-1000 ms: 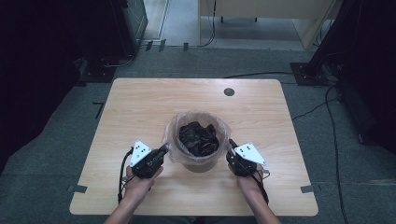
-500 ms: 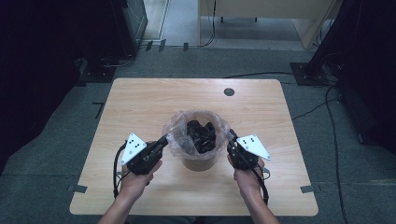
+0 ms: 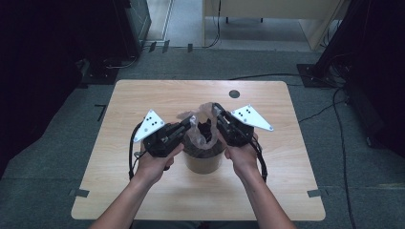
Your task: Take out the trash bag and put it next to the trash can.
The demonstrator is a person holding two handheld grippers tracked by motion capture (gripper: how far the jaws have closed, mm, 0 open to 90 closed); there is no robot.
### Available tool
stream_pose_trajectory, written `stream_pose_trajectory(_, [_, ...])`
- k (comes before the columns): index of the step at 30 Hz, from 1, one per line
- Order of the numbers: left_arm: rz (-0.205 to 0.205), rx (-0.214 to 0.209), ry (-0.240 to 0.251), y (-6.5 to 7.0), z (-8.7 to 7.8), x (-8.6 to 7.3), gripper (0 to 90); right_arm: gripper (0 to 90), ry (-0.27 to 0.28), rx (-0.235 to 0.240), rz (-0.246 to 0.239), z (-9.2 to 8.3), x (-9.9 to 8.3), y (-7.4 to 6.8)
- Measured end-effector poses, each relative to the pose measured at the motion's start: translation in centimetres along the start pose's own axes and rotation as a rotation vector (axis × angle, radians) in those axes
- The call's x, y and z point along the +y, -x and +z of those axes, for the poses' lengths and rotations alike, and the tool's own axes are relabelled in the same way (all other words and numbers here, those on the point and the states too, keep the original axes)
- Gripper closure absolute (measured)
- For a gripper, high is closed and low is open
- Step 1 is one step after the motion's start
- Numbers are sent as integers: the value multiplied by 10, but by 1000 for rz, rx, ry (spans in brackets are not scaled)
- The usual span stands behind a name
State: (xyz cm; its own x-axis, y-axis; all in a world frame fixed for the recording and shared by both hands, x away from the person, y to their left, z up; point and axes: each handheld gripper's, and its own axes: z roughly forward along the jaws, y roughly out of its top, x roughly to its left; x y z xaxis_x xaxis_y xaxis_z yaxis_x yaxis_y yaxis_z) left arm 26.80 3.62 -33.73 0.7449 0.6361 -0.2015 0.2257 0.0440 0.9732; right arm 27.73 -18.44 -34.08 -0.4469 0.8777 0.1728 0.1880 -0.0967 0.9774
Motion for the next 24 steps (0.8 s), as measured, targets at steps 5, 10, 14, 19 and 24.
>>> stream_pose_trajectory(5, [30, 68, -108, -6, 10, -18, 900, 832, -53, 22, -1, 6, -11, -3])
stream_pose_trajectory(10, [18, 66, -127, -7, 14, -31, 900, 718, -100, 39, 53, 6, -29, 10])
stream_pose_trajectory(14, [25, 67, -123, -9, 17, -26, 898, 645, -71, 53, 71, -5, -23, 17])
stream_pose_trajectory(19, [32, 69, -128, -10, 21, -25, 892, 601, -80, 72, 64, -22, -14, 21])
stream_pose_trajectory(24, [26, 61, -139, -8, 28, -27, 886, 540, -110, 102, 128, -31, -18, 27])
